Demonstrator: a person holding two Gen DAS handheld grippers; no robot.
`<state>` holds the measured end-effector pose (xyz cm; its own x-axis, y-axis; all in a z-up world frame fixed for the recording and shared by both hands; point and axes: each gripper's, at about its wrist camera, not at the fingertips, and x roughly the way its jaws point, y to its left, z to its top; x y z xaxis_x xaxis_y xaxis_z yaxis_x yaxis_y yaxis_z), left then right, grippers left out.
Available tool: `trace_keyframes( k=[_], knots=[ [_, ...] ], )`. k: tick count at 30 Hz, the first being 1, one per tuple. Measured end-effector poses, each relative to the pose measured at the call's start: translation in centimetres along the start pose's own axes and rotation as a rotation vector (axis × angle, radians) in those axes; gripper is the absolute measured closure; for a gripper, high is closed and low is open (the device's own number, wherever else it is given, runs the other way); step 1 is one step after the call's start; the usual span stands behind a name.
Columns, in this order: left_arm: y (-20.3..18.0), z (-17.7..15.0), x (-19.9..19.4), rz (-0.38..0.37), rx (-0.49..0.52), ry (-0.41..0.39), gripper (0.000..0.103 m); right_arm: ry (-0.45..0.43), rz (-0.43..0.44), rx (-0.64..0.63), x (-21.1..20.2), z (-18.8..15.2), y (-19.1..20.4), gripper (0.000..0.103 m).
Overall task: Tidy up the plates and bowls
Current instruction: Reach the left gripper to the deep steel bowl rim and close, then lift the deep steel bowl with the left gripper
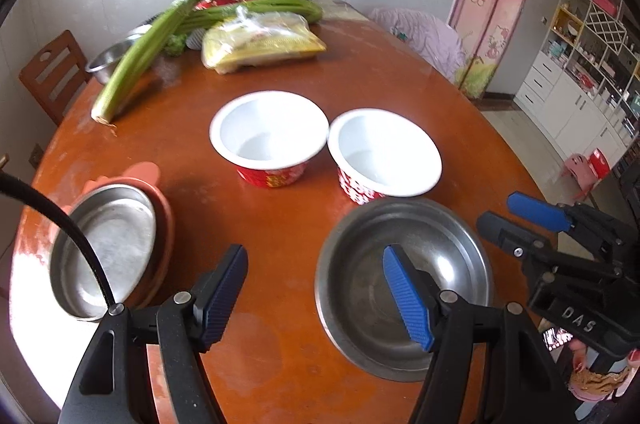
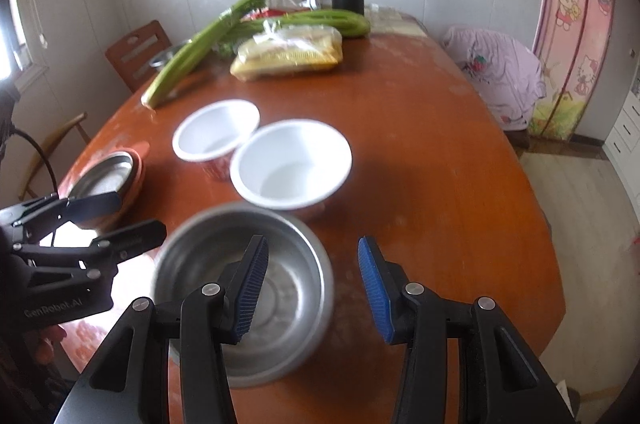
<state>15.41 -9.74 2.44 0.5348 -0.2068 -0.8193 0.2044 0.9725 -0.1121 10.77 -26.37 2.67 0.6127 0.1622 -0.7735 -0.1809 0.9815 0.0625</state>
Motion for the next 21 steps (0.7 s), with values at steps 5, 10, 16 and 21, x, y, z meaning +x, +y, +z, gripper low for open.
trace_keyframes(
  k=[5, 10, 16, 21],
  knots=[
    [-0.6, -0.8, 1.6, -0.014, 0.009, 0.045, 0.033, 0.057, 0.015, 0.013, 1.6, -1.5, -0.3, 0.055],
    [-1.0, -1.4, 2.9, -0.024, 0.007, 0.08, 0.033, 0.104, 0.021, 0.03, 3.2, -2.5, -0.6, 0.055],
    [-1.4, -2.0, 4.2, -0.033, 0.006, 0.112, 0.033, 0.119, 0.014, 0.05, 4.0, -2.8, -1.0, 0.055],
    [-1.7, -2.1, 5.0, -0.035, 0.005, 0.125, 0.033, 0.128, 0.022, 0.05, 4.5, -2.7, -0.8, 0.055]
  ],
)
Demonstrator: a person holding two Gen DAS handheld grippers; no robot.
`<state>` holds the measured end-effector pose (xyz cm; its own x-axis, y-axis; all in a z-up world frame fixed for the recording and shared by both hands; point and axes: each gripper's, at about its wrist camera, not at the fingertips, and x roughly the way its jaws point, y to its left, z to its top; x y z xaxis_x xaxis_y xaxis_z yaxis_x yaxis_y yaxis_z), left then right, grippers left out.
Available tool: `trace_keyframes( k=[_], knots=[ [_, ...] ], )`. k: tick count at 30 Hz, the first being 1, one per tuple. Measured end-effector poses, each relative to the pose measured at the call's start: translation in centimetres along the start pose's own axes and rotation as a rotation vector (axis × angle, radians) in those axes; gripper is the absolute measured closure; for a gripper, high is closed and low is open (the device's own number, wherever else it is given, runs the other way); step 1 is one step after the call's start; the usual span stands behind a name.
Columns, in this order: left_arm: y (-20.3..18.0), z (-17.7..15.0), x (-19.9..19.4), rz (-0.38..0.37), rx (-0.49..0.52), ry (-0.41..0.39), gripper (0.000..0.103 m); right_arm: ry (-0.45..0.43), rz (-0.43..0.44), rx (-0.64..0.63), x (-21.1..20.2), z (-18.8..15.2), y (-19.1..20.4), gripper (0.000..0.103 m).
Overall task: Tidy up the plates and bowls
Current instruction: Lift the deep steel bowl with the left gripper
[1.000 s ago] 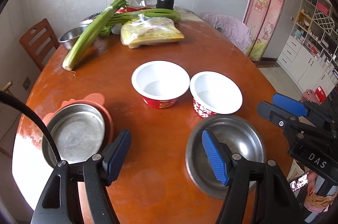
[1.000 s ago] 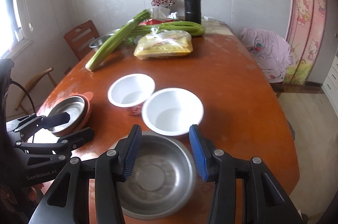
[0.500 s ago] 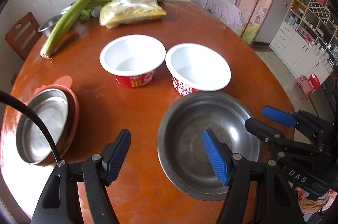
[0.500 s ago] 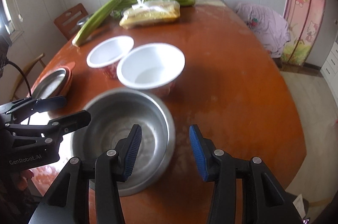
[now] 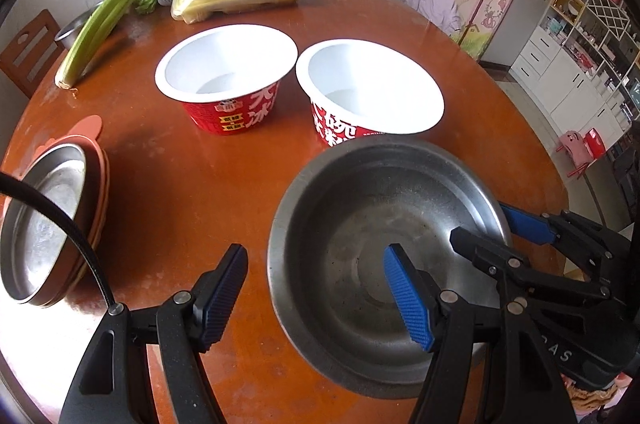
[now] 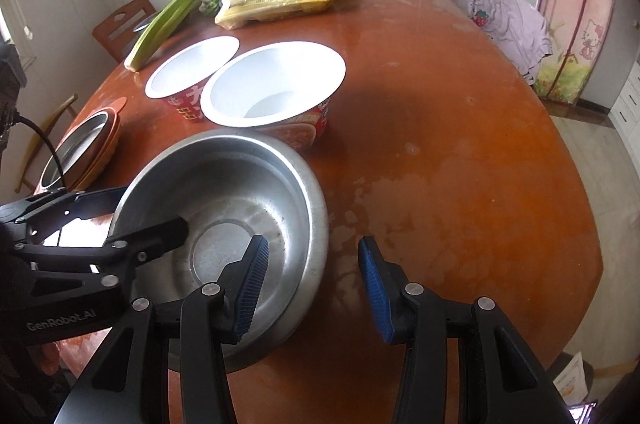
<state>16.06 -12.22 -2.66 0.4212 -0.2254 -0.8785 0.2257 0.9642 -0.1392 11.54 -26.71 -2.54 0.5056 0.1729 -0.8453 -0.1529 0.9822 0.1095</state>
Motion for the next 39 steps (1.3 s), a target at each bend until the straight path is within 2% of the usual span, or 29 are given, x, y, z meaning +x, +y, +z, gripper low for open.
trace_keyframes(
  k=[7, 12, 14, 26, 39],
  knots=[
    [-0.1, 0.1, 0.4, -0.022, -0.003, 0.003, 0.034, 0.007, 0.021, -0.007, 0.3, 0.0, 0.2, 0.066],
    [-0.2, 0.3, 0.6, -0.051, -0.012, 0.007, 0.045, 0.007, 0.043, -0.011, 0.4, -0.1, 0.4, 0.071],
    [-0.4, 0.3, 0.7, -0.046, -0.007, 0.008, 0.048, 0.011, 0.045, -0.014, 0.5, -0.1, 0.5, 0.071],
    [-0.2, 0.1, -1.0, -0.048, -0.012, -0.024, 0.048, -0.009, 0.067, -0.015, -0.8, 0.1, 1.0, 0.07],
    [2.8, -1.2, -5.3, -0.023, -0.06, -0.102, 0.048, -0.069, 0.099, -0.09, -3.3, 0.5, 5.2, 0.069]
  ],
)
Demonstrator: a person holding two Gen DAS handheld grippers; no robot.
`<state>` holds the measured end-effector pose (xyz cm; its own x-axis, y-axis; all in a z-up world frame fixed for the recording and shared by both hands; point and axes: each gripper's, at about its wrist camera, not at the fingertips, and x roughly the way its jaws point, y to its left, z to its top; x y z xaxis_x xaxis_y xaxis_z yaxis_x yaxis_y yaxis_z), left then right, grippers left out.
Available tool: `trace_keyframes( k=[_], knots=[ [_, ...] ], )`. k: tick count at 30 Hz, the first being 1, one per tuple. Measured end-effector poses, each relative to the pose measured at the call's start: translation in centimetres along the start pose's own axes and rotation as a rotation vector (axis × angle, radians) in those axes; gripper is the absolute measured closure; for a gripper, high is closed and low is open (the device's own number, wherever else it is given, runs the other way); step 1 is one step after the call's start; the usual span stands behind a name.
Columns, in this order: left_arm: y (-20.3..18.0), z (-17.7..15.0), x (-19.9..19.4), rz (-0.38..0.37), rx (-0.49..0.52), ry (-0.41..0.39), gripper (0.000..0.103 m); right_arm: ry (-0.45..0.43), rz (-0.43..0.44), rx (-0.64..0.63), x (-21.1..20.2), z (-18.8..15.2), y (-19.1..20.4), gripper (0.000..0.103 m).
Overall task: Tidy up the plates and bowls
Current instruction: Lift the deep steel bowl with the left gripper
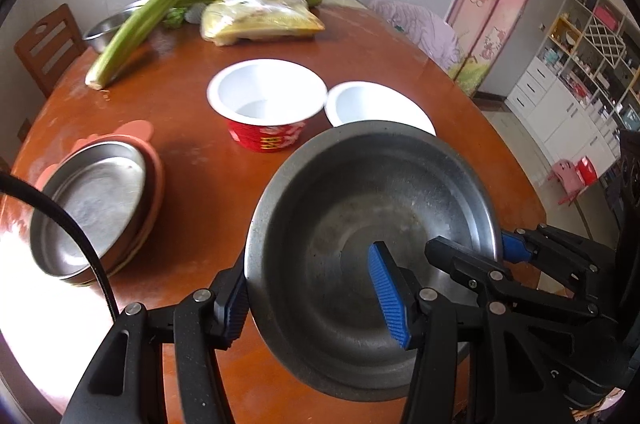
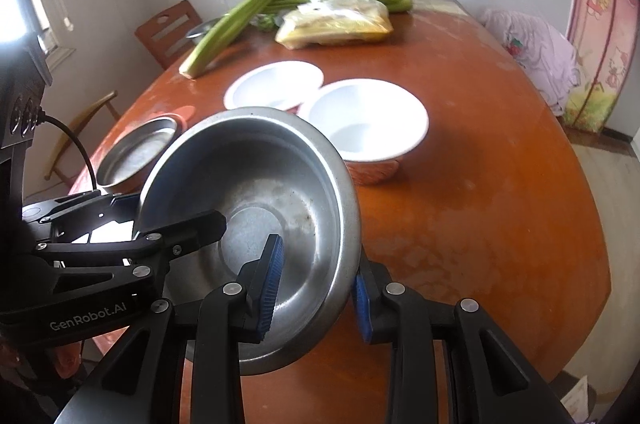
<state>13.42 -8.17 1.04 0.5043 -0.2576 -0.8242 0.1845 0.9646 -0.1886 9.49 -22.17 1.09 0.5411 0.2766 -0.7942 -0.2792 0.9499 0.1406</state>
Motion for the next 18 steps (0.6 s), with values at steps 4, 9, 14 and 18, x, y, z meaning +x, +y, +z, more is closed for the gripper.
trace_keyframes(
  k=[4, 9, 14, 18],
  knots=[
    [1.4, -0.4, -1.3, 0.007, -0.022, -0.025, 0.048, -0.009, 0.008, -0.032, -0.1, 0.5, 1.7, 0.069],
    [2.7, -1.3, -2.0, 0.035, -0.02, -0.028, 0.048, 0.003, 0.008, -0.06, 0.5, 0.5, 3.7, 0.069],
    [4.0, -2.2, -1.6, 0.024, -0.035, -0.01, 0.048, 0.025, -0.004, -0.079, 1.3, 0.1, 5.1, 0.069],
    [4.5, -2.9, -1.1, 0.015, -0.036, 0.004, 0.048, 0.039, -0.01, -0.075, 1.9, -0.1, 5.5, 0.069]
  ],
)
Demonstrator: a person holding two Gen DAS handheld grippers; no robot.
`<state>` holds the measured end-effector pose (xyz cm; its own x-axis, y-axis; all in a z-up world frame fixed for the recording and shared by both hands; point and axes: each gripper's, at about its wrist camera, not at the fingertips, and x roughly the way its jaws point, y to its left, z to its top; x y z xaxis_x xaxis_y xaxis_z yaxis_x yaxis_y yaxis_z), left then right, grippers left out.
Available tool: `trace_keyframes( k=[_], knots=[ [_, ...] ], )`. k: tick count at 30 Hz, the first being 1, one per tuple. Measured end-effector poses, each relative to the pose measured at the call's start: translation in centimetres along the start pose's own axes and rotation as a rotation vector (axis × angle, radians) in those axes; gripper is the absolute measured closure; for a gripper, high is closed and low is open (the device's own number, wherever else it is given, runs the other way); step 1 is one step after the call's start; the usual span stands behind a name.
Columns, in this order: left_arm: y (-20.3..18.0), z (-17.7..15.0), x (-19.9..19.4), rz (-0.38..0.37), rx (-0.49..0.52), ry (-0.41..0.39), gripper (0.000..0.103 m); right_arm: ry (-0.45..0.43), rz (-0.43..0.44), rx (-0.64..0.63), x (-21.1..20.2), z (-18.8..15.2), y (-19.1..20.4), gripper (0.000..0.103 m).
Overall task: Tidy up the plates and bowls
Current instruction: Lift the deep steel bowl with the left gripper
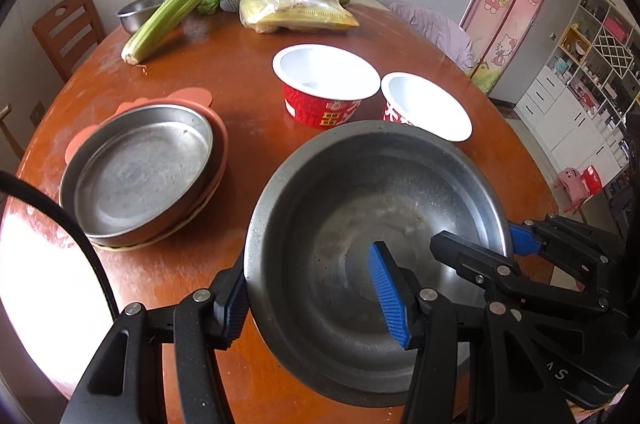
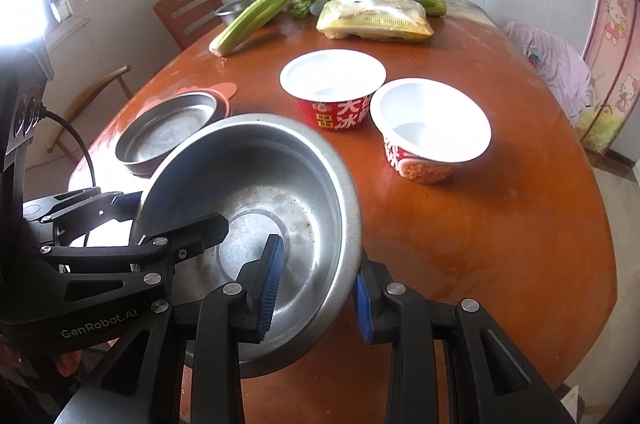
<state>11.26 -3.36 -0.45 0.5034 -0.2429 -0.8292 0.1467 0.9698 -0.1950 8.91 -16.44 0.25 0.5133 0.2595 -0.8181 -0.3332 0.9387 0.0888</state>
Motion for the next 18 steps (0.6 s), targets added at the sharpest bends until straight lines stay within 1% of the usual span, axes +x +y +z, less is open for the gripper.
trace_keyframes(
  k=[7, 18],
  knots=[
    [0.3, -0.6, 1.3, -0.013, -0.003, 0.033, 0.048, 0.028, -0.012, 0.008, 0.9, -0.6, 0.1, 0.069],
    [-0.3, -1.0, 2.4, 0.011, 0.026, 0.055, 0.048, 0.055, -0.021, 0.004, 1.6, -1.6, -0.2, 0.069]
  ],
)
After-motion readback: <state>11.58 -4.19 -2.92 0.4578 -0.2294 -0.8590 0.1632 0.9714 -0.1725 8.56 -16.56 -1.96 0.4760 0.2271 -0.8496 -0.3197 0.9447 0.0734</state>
